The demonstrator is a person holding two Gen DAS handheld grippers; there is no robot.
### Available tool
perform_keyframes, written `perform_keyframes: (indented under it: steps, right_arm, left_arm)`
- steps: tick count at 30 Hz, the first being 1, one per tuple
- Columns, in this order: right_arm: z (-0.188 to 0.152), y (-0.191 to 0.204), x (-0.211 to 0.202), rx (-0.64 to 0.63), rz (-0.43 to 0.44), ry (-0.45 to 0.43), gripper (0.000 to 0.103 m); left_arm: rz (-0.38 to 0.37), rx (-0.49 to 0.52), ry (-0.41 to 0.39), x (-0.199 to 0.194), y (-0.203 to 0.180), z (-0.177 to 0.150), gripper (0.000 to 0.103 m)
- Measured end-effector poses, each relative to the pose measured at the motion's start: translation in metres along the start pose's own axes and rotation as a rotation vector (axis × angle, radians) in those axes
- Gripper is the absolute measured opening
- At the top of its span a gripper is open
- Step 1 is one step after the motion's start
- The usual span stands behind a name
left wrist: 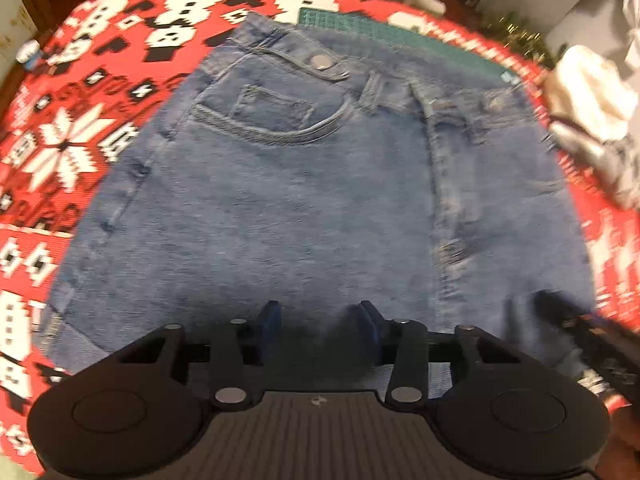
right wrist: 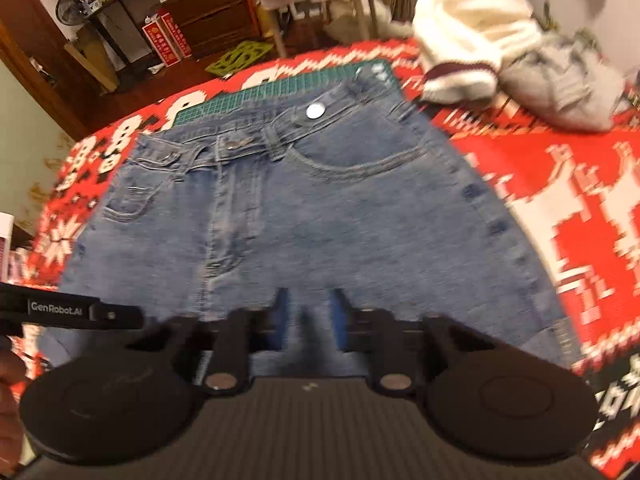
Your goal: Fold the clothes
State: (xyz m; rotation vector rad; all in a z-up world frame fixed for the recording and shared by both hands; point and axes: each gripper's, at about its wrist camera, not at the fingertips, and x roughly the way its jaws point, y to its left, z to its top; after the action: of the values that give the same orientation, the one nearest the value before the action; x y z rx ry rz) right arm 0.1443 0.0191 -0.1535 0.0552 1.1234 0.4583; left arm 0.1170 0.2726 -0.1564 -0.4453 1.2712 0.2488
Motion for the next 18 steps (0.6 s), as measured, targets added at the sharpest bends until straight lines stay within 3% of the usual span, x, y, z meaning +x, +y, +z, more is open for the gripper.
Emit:
perform_keyframes:
  steps: [5, 12, 18]
  right_arm:
    - [0.009, 0.008, 0.018, 0.017, 0.022, 0.039, 0.001]
    - [0.017, 0.031, 0.034, -0.007, 0.102, 0.044, 0.001]
    - [0.017, 0.036, 0.055, -0.009, 0.087, 0.083, 0.001]
  left_arm:
    - [-0.094, -0.071, 0.009, 0.003, 0.007, 0.005, 0.033]
    - [-0.167, -0.144, 0.052, 0.012, 0.013, 0.005, 0.033]
    - [-0.173, -0.14, 0.06, 0.013, 0.011, 0.006, 0.033]
